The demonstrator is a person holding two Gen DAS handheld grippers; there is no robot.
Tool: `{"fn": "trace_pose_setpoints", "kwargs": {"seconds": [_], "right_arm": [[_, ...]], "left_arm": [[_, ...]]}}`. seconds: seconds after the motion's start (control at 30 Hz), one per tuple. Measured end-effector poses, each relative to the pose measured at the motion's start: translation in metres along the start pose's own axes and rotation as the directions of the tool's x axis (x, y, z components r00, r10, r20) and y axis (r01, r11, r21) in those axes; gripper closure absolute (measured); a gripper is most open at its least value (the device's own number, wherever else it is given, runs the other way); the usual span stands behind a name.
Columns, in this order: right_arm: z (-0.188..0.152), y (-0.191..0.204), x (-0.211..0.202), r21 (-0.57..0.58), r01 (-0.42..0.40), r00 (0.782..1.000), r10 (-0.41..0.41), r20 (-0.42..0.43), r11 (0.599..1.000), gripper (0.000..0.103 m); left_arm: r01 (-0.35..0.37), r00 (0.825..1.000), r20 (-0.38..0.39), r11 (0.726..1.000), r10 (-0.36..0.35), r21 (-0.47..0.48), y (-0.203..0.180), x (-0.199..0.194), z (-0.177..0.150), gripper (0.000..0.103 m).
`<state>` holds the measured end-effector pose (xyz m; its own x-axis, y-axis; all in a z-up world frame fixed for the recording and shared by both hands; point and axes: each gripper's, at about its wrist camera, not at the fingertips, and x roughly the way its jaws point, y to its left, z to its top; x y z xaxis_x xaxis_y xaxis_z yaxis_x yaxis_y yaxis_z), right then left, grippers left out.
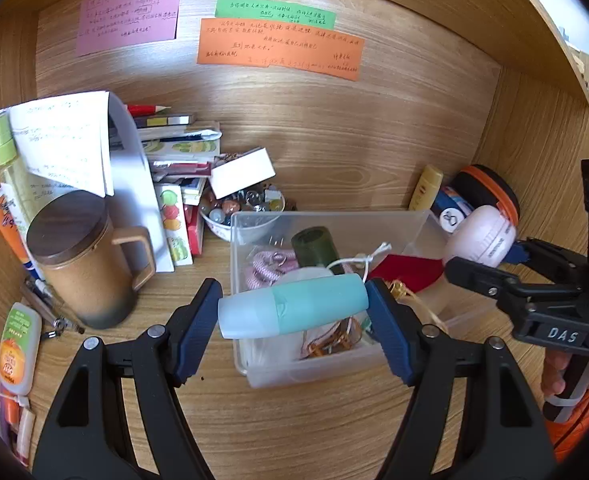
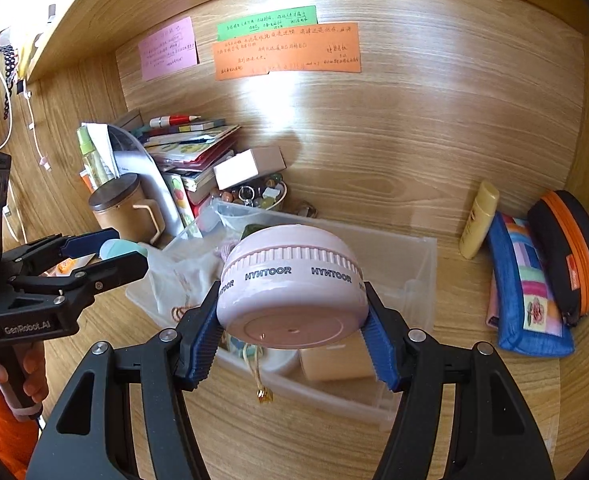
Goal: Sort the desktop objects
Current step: 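Carry the pink container into the bin with the right tool while the left tool carries the mint tube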
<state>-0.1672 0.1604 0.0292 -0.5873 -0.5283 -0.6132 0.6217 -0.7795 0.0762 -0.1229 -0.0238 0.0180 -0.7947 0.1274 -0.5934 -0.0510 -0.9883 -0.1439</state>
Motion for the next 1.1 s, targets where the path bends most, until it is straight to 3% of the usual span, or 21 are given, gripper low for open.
{"fn": "trace_pose_setpoints", "kwargs": {"seconds": [0.6, 1.1], "right_arm": [[0.021, -0.003, 0.044, -0.019, 0.027, 0.999, -0.028, -0.046, 0.999, 0.043], [0.009, -0.018, 0.093, 0.009, 0.053, 0.987, -0.051, -0.151, 0.999, 0.043]], "left_arm": [[0.016, 0.999, -0.045, 1.0, -0.015, 0.006, 0.0, 0.055, 0.032, 0.03], [0.026, 0.992, -0.12, 1.0, -0.027, -0.005, 0.003, 0.097, 0.027, 0.03]]}}
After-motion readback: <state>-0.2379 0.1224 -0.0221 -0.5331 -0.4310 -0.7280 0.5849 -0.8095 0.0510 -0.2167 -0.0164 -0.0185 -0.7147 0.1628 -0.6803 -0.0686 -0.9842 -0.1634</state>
